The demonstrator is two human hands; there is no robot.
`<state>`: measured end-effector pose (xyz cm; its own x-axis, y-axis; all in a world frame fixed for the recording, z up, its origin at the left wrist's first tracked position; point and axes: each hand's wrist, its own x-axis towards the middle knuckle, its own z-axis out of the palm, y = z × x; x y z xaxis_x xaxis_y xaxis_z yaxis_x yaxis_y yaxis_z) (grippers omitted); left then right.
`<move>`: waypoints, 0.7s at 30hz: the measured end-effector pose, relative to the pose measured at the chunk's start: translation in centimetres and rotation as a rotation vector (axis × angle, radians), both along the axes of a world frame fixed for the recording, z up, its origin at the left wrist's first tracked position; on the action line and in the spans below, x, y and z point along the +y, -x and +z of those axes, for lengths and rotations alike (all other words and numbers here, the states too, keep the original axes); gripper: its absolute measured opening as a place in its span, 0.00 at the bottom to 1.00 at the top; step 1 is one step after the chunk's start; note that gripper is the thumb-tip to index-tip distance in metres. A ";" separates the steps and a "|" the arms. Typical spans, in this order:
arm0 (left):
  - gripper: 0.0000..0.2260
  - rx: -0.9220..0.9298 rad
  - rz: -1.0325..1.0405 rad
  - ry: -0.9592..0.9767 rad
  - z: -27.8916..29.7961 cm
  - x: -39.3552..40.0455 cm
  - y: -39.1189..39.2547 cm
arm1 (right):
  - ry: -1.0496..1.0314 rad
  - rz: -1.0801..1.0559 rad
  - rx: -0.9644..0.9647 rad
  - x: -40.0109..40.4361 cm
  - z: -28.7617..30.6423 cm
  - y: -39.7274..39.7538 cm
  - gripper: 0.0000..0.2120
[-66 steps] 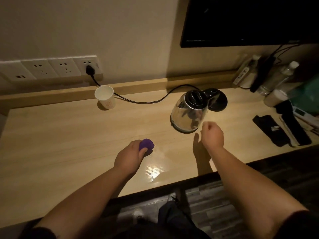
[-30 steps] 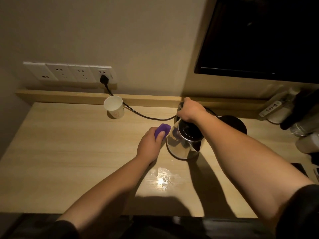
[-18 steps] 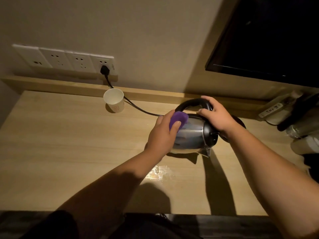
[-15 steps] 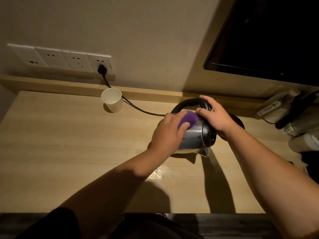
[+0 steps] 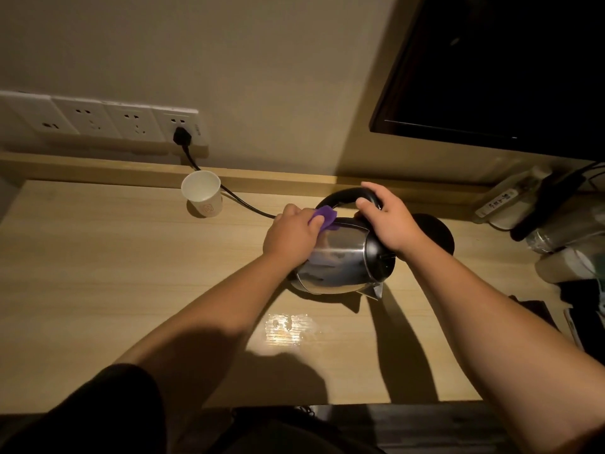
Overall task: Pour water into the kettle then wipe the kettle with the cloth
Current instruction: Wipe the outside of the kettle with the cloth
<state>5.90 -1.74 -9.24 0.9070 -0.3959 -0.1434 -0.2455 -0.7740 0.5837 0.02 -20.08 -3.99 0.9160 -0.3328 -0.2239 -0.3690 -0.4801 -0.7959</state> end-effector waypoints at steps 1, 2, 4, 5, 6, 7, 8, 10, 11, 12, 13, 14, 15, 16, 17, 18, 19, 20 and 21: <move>0.17 -0.001 0.004 0.001 0.1 0.1 0.0 | 0.006 -0.001 0.000 0.1 0.1 -0.1 0.23; 0.17 -0.021 0.008 0.014 0.4 0.0 0.5 | 0.009 -0.001 0.001 0.3 0.1 -0.3 0.23; 0.16 -0.127 -0.016 0.085 1.3 -0.6 2.4 | 0.025 0.000 0.000 0.4 0.1 -0.5 0.23; 0.16 -0.193 -0.046 0.135 1.9 -1.1 3.8 | 0.037 -0.002 -0.001 0.4 0.1 -0.6 0.23; 0.15 -0.263 -0.084 0.173 2.3 -1.6 5.3 | 0.042 -0.007 0.000 0.4 0.1 -0.7 0.23; 0.15 -0.329 -0.118 0.193 2.6 -1.9 6.8 | 0.042 -0.014 0.003 0.4 0.0 -0.8 0.23; 0.16 -0.386 -0.144 0.198 2.5 -2.0 7.9 | 0.044 -0.021 0.005 0.4 0.0 -0.9 0.23; 0.16 -0.446 -0.154 0.189 1.5 -1.4 8.2 | 0.049 -0.038 0.014 0.4 0.0 -1.0 0.23; 0.17 -0.411 -0.111 0.180 0.7 -0.7 7.5 | 0.039 -0.059 0.018 0.3 0.0 -1.0 0.23; 0.18 -0.330 -0.025 0.160 -0.2 0.1 6.5 | 0.023 -0.090 0.025 0.1 0.0 -0.9 0.22; 0.18 -0.225 0.070 0.124 -1.1 1.1 5.4 | 0.010 -0.117 0.031 0.1 0.0 -0.9 0.22; 0.17 -0.133 0.139 0.079 -2.0 2.0 4.5 | 0.004 -0.136 0.038 0.0 -0.1 -0.8 0.21; 0.17 -0.084 0.175 0.044 -2.6 2.7 3.9 | 0.007 -0.144 0.047 0.1 -0.1 -0.9 0.21; 0.17 -0.076 0.186 0.033 -2.9 3.0 3.6 | 0.012 -0.145 0.055 0.2 -0.1 -0.9 0.21; 0.16 -0.087 0.186 0.055 -2.6 2.8 3.7 | 0.017 -0.150 0.063 0.2 -0.1 -1.1 0.21; 0.16 -0.101 0.178 0.095 -2.1 2.4 4.1 | 0.019 -0.155 0.066 0.3 -0.2 -1.2 0.21; 0.16 -0.121 0.156 0.143 -1.3 1.7 4.9 | 0.020 -0.157 0.070 0.3 -0.2 -1.3 0.21; 0.17 -0.158 0.116 0.185 -0.4 0.9 5.8 | 0.019 -0.158 0.071 0.4 -0.3 -1.4 0.21; 0.18 -0.217 0.068 0.223 0.4 0.1 6.8 | 0.017 -0.157 0.076 0.5 -0.3 -1.4 0.21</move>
<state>-0.86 -1.67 -8.84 0.9326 -0.3329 0.1395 -0.3345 -0.6517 0.6807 1.42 -19.62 -4.30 0.8333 -0.4747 -0.2833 -0.4989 -0.4249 -0.7554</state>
